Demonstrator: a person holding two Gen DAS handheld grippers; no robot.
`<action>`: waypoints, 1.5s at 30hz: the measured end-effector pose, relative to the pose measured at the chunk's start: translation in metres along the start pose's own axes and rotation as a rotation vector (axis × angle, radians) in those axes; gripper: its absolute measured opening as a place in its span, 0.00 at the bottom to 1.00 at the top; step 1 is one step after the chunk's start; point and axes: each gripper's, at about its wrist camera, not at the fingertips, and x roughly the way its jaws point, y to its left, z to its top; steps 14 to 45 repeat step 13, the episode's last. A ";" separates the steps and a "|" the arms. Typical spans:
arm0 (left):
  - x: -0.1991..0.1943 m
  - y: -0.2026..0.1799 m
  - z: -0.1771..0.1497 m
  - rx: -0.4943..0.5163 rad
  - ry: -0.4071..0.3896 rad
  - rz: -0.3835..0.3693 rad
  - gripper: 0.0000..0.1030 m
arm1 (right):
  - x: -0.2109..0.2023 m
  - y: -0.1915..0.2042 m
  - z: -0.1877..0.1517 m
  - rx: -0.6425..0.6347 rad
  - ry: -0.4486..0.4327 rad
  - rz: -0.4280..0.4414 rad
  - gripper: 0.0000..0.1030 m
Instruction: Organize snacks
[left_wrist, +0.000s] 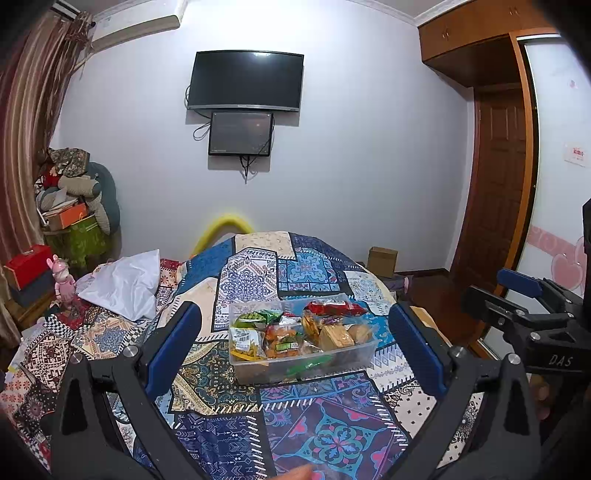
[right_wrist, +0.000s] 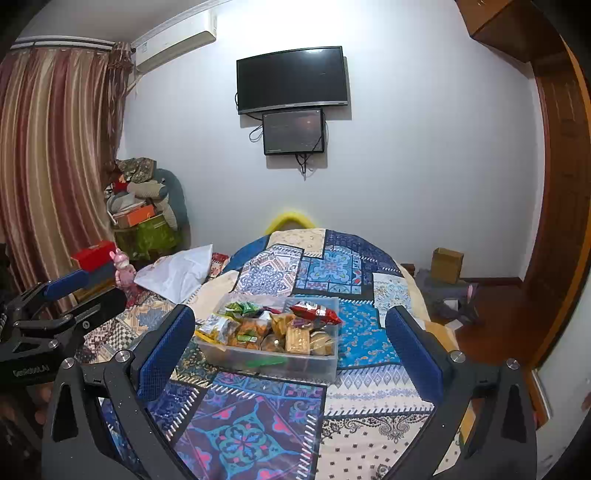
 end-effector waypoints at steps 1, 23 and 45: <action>0.000 0.000 0.000 -0.001 0.002 -0.005 0.99 | 0.000 0.000 0.000 0.001 0.000 0.000 1.00; 0.002 0.005 -0.004 -0.017 0.020 -0.014 0.99 | 0.001 0.000 0.000 0.000 0.002 0.000 1.00; 0.002 0.005 -0.004 -0.017 0.020 -0.014 0.99 | 0.001 0.000 0.000 0.000 0.002 0.000 1.00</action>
